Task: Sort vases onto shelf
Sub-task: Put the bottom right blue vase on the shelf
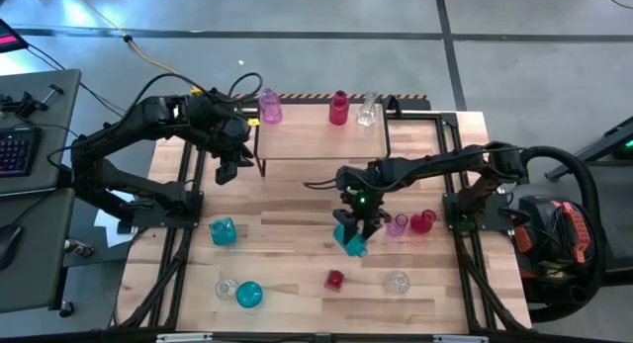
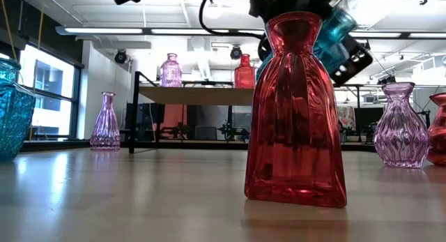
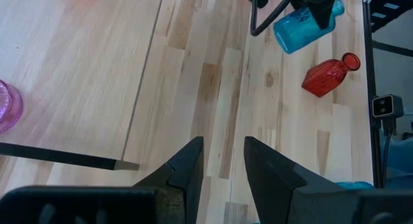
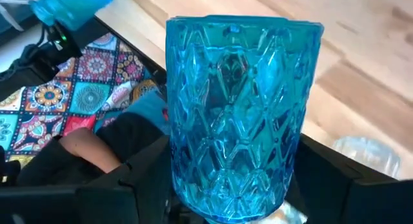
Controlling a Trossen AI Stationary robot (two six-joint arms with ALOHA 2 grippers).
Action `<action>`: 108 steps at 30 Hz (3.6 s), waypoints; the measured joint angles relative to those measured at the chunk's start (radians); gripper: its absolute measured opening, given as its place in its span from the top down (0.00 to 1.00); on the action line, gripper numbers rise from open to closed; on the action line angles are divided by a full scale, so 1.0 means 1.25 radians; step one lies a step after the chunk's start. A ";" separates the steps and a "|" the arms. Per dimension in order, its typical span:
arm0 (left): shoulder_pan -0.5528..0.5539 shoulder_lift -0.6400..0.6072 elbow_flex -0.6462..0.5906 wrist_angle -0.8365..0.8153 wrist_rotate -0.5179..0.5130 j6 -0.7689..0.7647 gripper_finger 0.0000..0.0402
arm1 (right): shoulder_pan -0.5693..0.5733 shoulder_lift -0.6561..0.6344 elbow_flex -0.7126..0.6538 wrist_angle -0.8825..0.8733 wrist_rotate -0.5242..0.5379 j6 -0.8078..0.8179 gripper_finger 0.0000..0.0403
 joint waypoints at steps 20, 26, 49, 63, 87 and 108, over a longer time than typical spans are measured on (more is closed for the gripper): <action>0.000 0.000 0.000 0.000 0.000 0.000 0.74 | 0.080 0.045 0.000 -0.038 -0.100 0.163 0.40; 0.000 0.000 0.000 0.000 0.000 0.000 0.74 | 0.081 0.083 0.001 -0.034 -0.199 0.169 0.40; 0.000 0.000 0.000 0.000 0.000 0.000 0.74 | 0.090 0.223 0.001 0.027 -0.269 0.152 0.38; 0.000 0.000 0.000 0.000 0.000 0.000 0.74 | 0.078 0.231 0.001 0.016 -0.282 0.145 0.33; 0.000 0.000 0.000 0.000 0.000 0.000 0.74 | 0.121 0.242 0.001 0.017 -0.282 0.163 0.32; 0.000 0.000 0.000 0.000 0.000 0.000 0.74 | 0.115 0.261 0.000 0.031 -0.285 0.149 0.32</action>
